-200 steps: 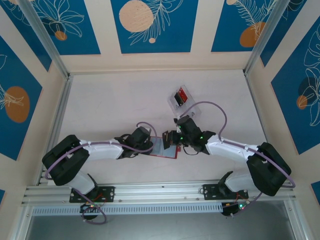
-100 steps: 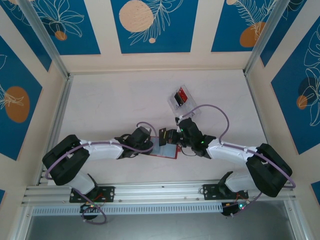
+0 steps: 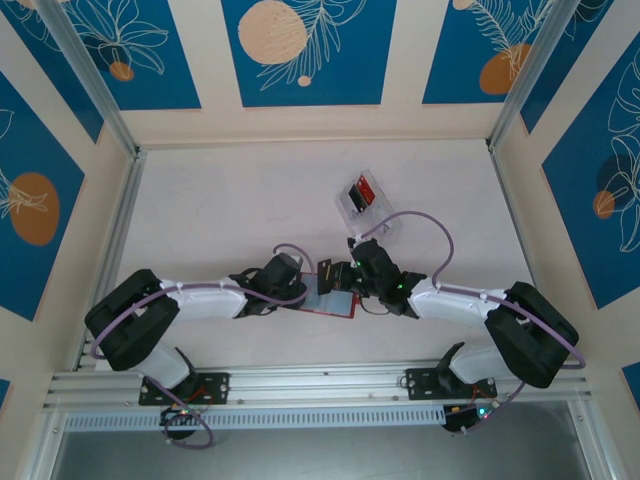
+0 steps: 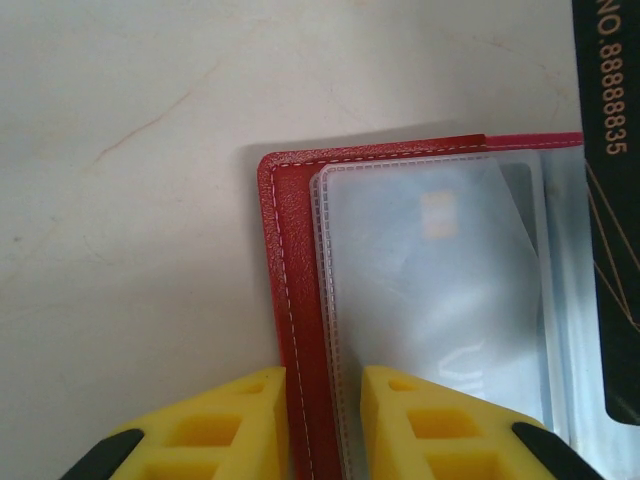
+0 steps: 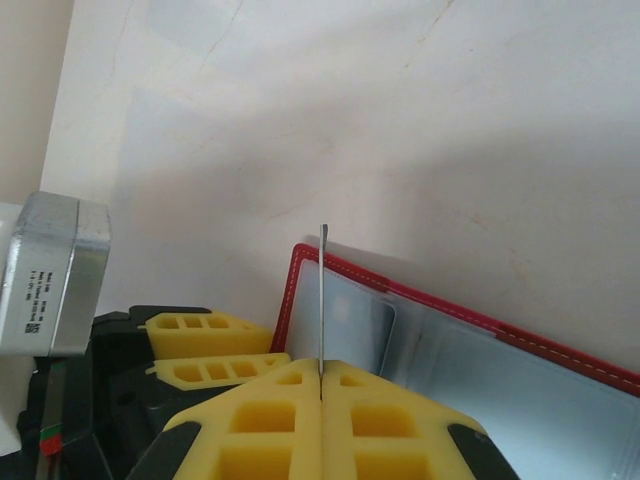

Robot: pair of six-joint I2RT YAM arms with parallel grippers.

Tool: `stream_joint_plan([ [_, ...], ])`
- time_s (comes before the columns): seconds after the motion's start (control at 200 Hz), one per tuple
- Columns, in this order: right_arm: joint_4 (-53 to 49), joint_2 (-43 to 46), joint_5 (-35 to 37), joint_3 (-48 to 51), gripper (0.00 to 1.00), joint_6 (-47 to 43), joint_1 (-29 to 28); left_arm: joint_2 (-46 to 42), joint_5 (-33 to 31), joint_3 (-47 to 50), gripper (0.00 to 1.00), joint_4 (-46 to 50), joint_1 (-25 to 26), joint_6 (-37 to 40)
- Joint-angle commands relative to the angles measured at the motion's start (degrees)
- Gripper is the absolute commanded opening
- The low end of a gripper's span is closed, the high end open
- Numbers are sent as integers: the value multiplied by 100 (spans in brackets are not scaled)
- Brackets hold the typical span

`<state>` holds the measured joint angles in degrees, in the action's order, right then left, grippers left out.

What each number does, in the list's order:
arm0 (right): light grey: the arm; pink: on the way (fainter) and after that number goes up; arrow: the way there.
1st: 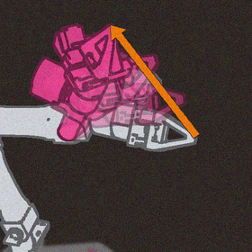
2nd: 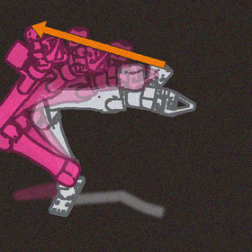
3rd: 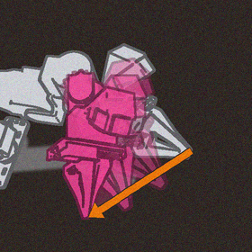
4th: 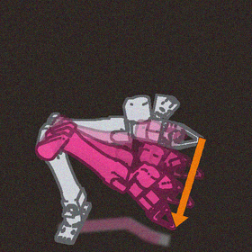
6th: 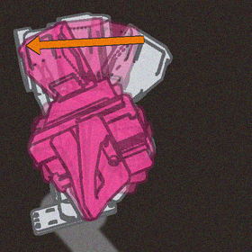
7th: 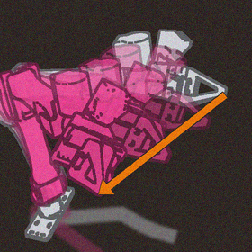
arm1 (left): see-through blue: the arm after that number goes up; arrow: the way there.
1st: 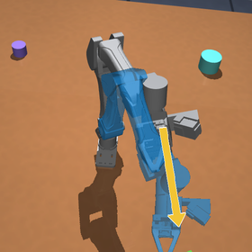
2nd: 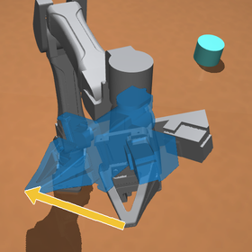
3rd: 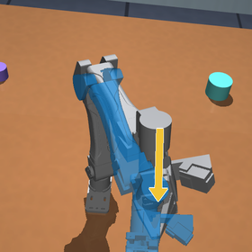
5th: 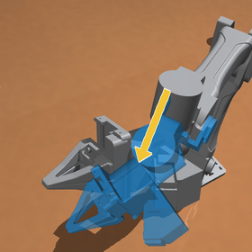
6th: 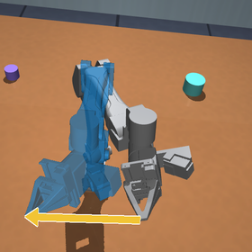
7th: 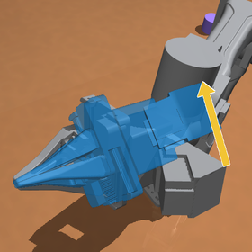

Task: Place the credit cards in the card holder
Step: Insert the credit card into the card slot.

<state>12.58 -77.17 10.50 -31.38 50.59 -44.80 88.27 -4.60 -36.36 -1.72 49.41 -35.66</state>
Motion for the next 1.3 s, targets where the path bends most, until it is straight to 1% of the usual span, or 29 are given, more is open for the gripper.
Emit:
stream_joint_plan([
  [0.0,-40,-5,235,110,0,-17,-51,336,460,162,24,166,171,-46],
  [0.595,126,-256,345,184,0,87,-148,348,469,121,24,216,168,-29],
  [0.77,239,-302,205,188,0,211,-118,345,469,124,24,216,169,-33],
  [0.975,316,-169,-124,250,0,435,91,327,469,147,24,207,171,-41],
  [1.165,219,-218,-130,241,0,491,151,310,469,158,24,197,171,-39],
  [1.296,328,-328,-168,280,0,592,149,310,475,164,24,206,166,-29],
])
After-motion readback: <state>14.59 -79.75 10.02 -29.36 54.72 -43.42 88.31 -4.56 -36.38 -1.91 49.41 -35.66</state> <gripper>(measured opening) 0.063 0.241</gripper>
